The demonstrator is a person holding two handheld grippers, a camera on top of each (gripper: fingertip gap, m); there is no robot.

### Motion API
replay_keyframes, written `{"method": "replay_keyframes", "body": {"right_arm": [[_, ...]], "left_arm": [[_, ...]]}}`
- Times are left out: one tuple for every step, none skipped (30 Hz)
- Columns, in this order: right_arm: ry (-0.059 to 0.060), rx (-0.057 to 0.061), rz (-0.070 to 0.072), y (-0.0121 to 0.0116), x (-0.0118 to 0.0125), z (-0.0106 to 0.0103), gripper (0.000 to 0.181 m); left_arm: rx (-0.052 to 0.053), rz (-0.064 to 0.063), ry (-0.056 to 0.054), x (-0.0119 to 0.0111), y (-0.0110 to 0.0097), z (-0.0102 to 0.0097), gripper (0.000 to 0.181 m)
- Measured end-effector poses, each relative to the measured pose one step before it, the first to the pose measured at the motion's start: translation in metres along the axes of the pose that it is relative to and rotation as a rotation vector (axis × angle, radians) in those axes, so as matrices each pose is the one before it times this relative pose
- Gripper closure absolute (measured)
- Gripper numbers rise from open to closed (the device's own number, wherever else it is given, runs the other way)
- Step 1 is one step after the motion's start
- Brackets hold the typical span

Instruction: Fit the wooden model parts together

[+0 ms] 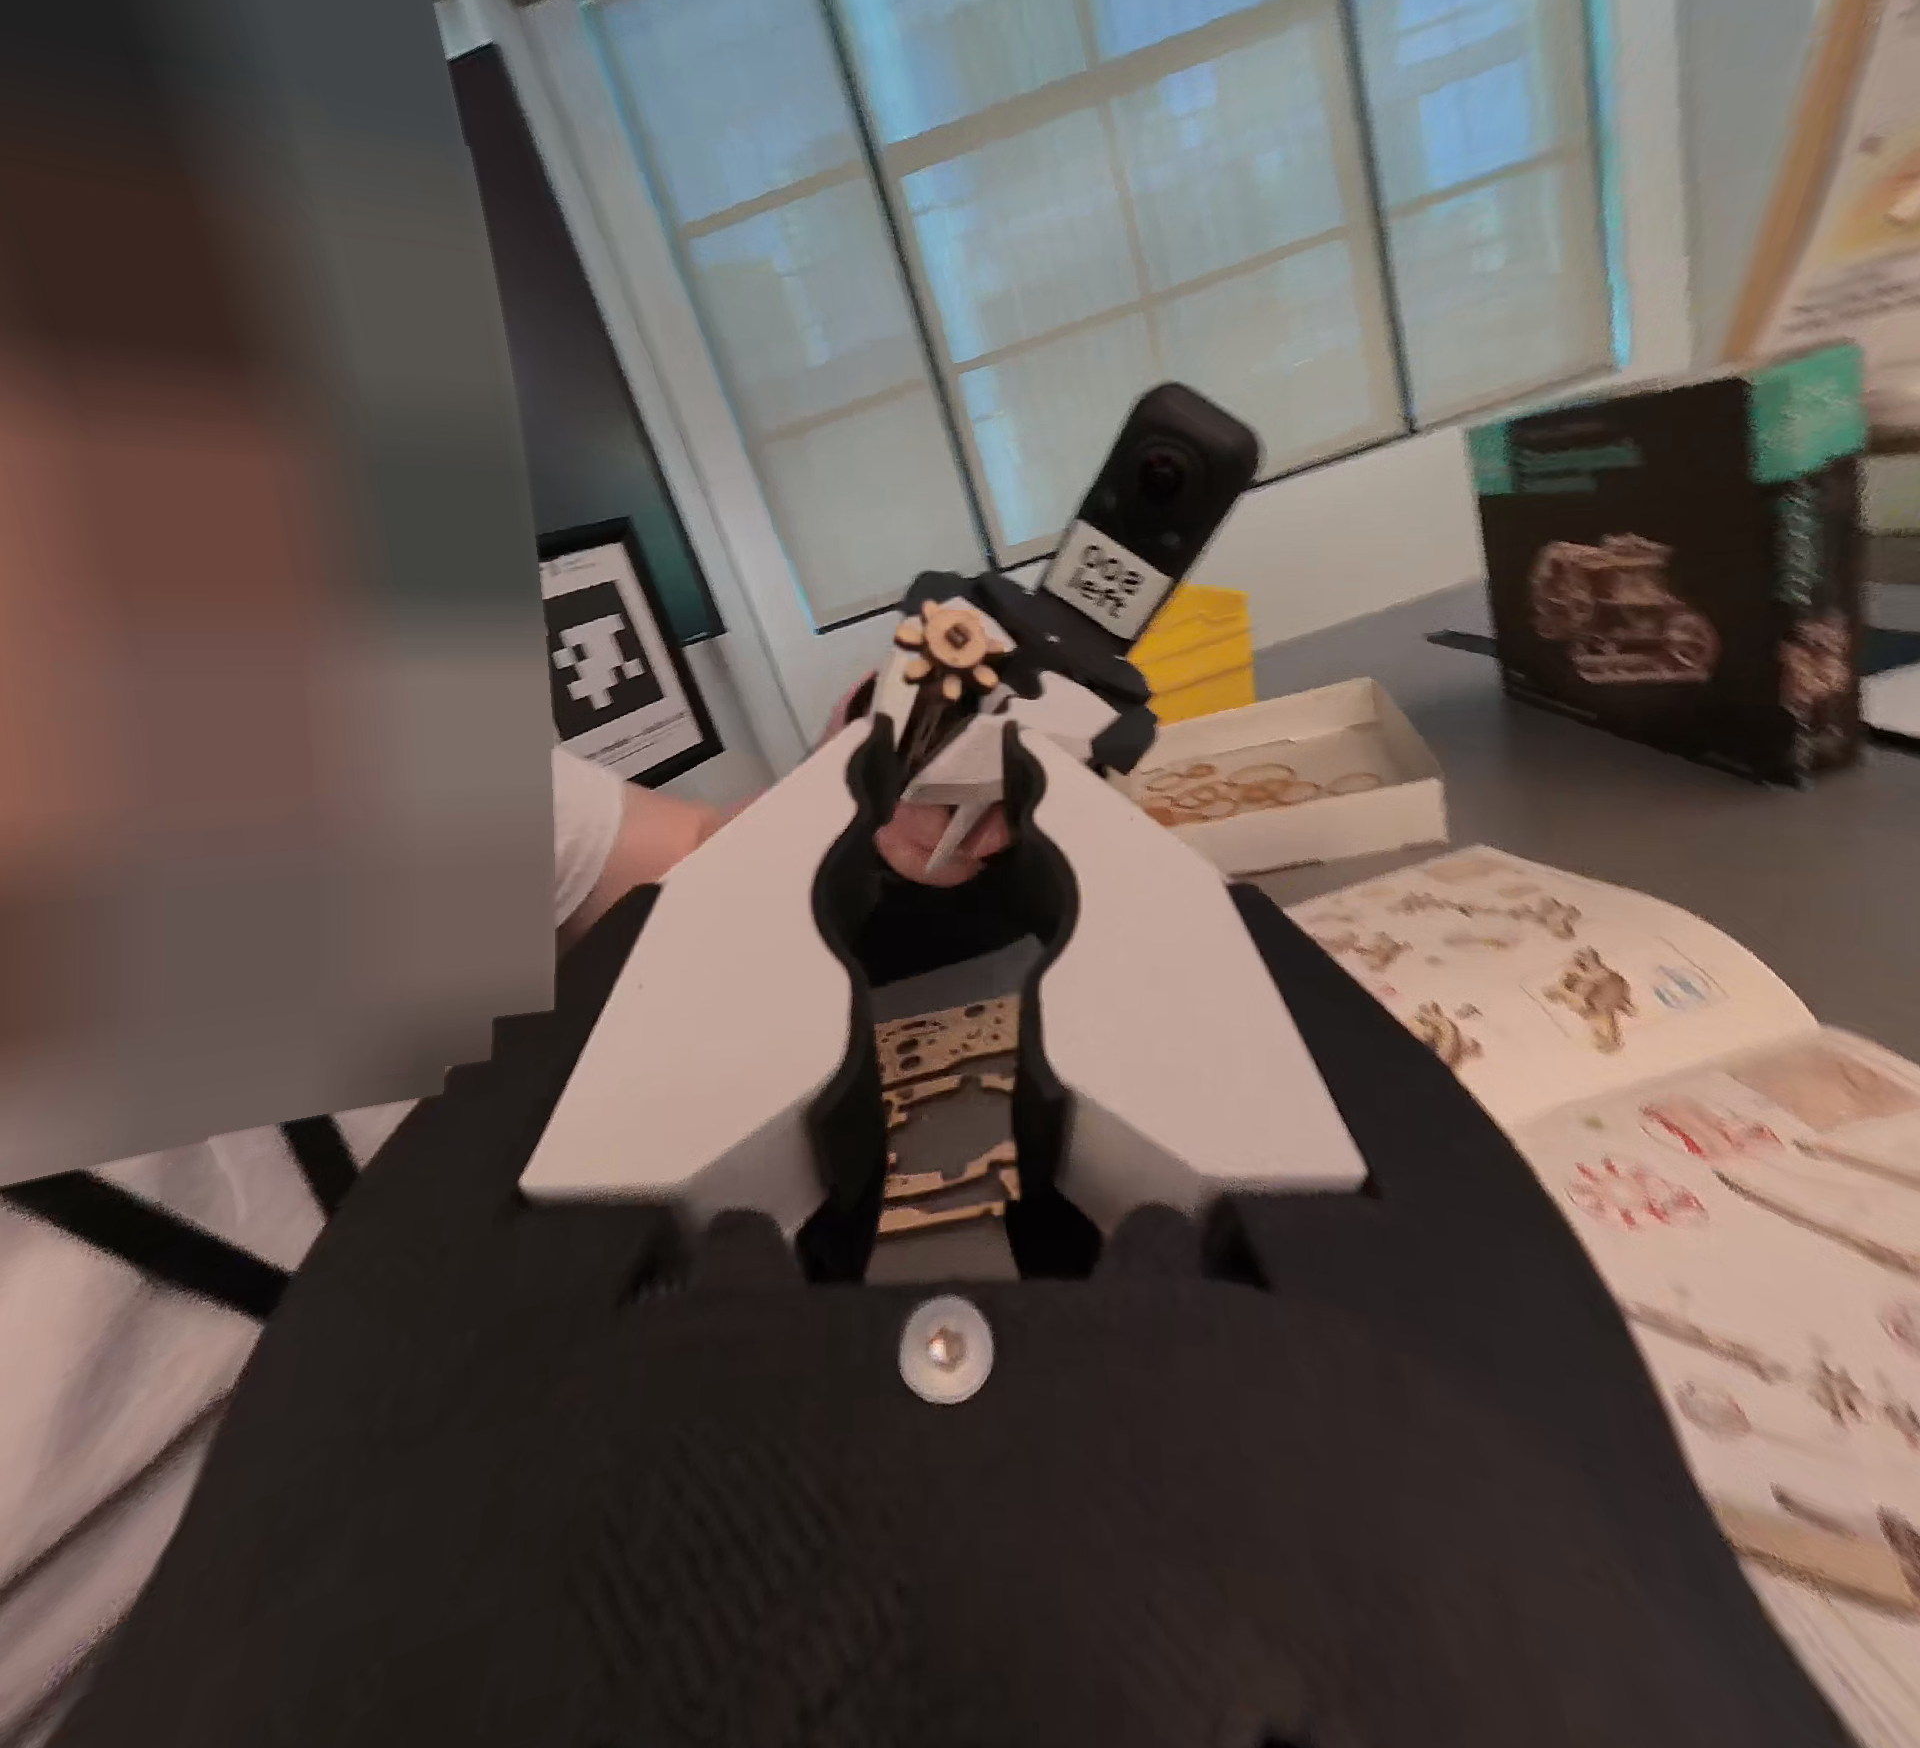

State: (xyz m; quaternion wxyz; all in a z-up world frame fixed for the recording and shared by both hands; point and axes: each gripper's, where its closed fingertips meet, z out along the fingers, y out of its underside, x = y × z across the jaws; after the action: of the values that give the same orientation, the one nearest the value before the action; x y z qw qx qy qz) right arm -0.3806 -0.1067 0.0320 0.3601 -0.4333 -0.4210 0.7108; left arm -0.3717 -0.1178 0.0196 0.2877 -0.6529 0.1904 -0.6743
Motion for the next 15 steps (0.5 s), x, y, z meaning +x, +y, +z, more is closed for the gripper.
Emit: {"method": "replay_keyframes", "body": {"right_arm": [[0.0387, 0.0008, 0.0335, 0.00053, 0.00848, -0.0017, 0.161], [0.0294, 0.0068, 0.0484, -0.00006, 0.00779, -0.00154, 0.159], [0.0258, 0.0082, 0.066, 0.0001, 0.00795, -0.00128, 0.158], [0.0344, 0.0062, 0.0872, 0.00094, 0.01032, -0.00117, 0.158], [0.0235, 0.0013, 0.0906, 0.00203, 0.00978, -0.00063, 0.158], [0.0071, 0.0042, 0.0805, 0.0016, 0.00733, 0.00005, 0.16], [0.0043, 0.0099, 0.0634, 0.00097, 0.00595, 0.00066, 0.16], [0.0119, 0.0115, 0.0435, 0.00086, 0.00547, 0.00115, 0.161], [0.0105, 0.005, 0.0259, 0.00129, 0.00375, 0.00128, 0.163], [0.0031, 0.0012, 0.0098, 0.00129, 0.00125, 0.00109, 0.167], [0.0025, 0.0019, 0.001, 0.00061, 0.00036, 0.00049, 0.172], [0.0094, 0.0001, -0.0004, 0.00042, 0.00126, 0.0, 0.175], [0.0092, -0.0033, 0.0, 0.00053, 0.00139, -0.00017, 0.176], [-0.0006, -0.0045, 0.0034, 0.00047, 0.00034, -0.00015, 0.177], [-0.0049, -0.0034, 0.0056, 0.00047, -0.00033, 0.0002, 0.178]], "left_arm": [[0.0217, -0.0156, -0.0362, -0.00823, -0.00265, -0.0028, 0.181], [0.0274, -0.015, -0.0292, -0.00754, -0.0033, -0.0029, 0.181], [0.0265, -0.0205, -0.0208, -0.00687, -0.00285, -0.00255, 0.181], [0.0184, -0.0243, -0.0078, -0.00532, -0.00177, -0.00174, 0.181], [0.0118, -0.0201, -0.0016, -0.00435, -0.00085, -0.00101, 0.181], [0.0073, -0.0168, -0.0074, -0.00482, -0.00012, -0.0006, 0.181], [0.0075, -0.0096, -0.0121, -0.0049, -0.00013, -0.00028, 0.181], [0.0, -0.0034, -0.0133, -0.00418, 0.00059, -0.00021, 0.181], [0.0, 0.0012, -0.0142, -0.00356, 0.00021, -0.00031, 0.181], [0.0006, 0.0049, -0.012, -0.00254, -0.0002, -0.0005, 0.181], [-0.0017, 0.0086, -0.0156, -0.00259, -0.00004, -0.00052, 0.181], [0.0, 0.0119, -0.0159, -0.00236, -0.00023, -0.0004, 0.181], [-0.0047, 0.0114, -0.0116, -0.00156, 0.00068, 0.00022, 0.181], [-0.0057, 0.0085, -0.0066, -0.00075, 0.00081, 0.00059, 0.181], [-0.0016, 0.0048, -0.0036, -0.00033, 0.00041, 0.00057, 0.181]]}}
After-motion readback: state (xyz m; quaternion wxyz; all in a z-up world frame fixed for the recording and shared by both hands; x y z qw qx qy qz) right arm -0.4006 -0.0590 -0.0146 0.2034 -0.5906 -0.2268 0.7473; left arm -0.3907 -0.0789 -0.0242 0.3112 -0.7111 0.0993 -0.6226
